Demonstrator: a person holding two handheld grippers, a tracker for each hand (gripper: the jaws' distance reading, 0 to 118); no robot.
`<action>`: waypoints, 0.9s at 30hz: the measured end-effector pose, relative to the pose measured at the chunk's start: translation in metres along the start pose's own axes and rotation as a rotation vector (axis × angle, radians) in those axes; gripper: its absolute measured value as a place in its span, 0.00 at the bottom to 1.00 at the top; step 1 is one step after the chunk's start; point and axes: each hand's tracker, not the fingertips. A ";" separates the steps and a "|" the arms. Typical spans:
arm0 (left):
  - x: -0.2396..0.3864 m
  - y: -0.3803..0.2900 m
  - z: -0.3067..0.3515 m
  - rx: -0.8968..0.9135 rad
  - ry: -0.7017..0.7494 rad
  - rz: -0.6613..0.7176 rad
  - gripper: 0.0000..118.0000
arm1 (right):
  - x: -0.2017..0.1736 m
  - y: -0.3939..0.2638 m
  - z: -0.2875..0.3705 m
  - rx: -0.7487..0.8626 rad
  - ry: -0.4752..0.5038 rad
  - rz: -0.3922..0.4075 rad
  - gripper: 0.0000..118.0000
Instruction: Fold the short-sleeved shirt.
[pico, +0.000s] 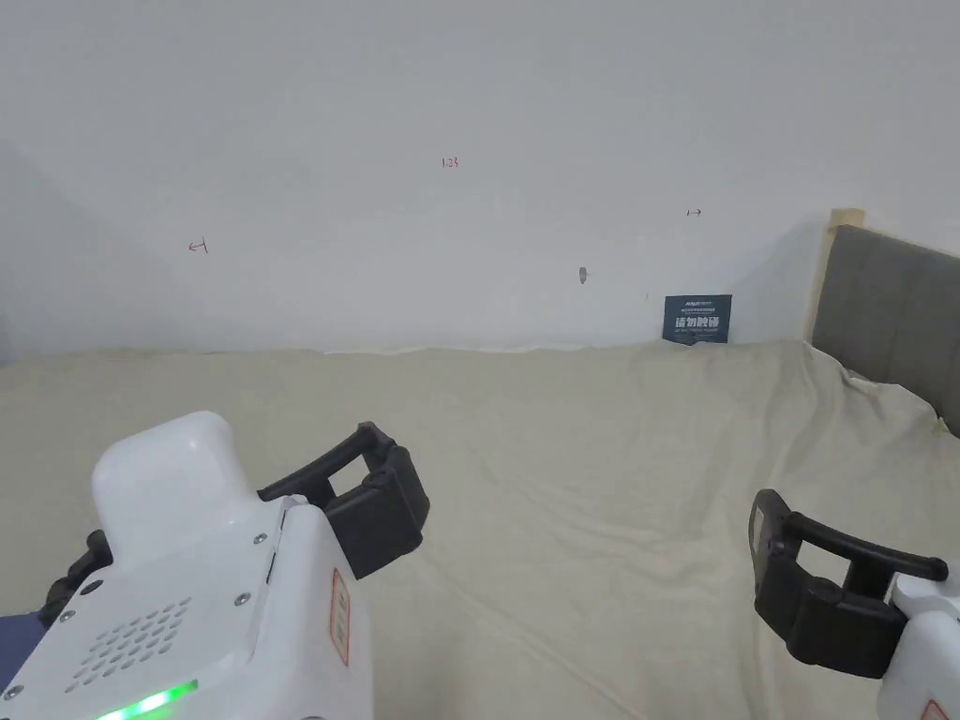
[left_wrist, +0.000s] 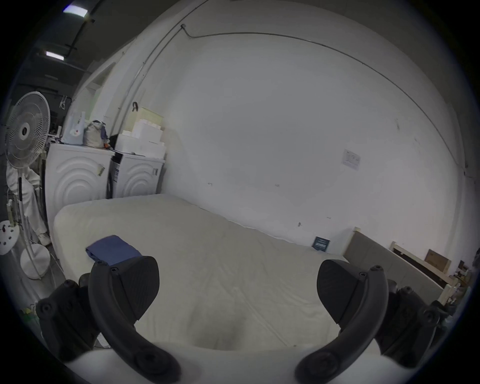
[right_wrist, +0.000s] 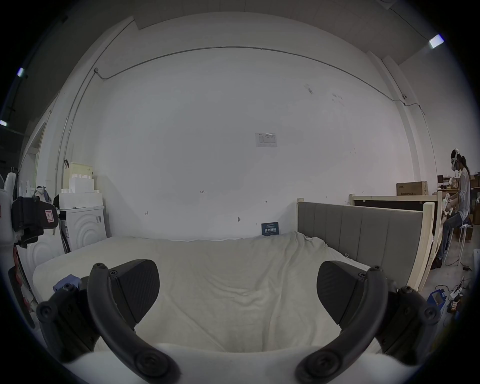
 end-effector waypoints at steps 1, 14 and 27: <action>0.001 -0.001 0.000 -0.011 -0.013 0.010 1.00 | 0.000 0.000 0.000 -0.002 -0.001 0.001 1.00; 0.009 -0.013 -0.008 -0.052 -0.026 -0.037 1.00 | 0.002 0.001 -0.004 -0.009 -0.016 -0.006 1.00; 0.002 -0.005 -0.004 -0.147 -0.067 0.002 1.00 | -0.001 0.009 0.001 0.040 -0.011 -0.015 1.00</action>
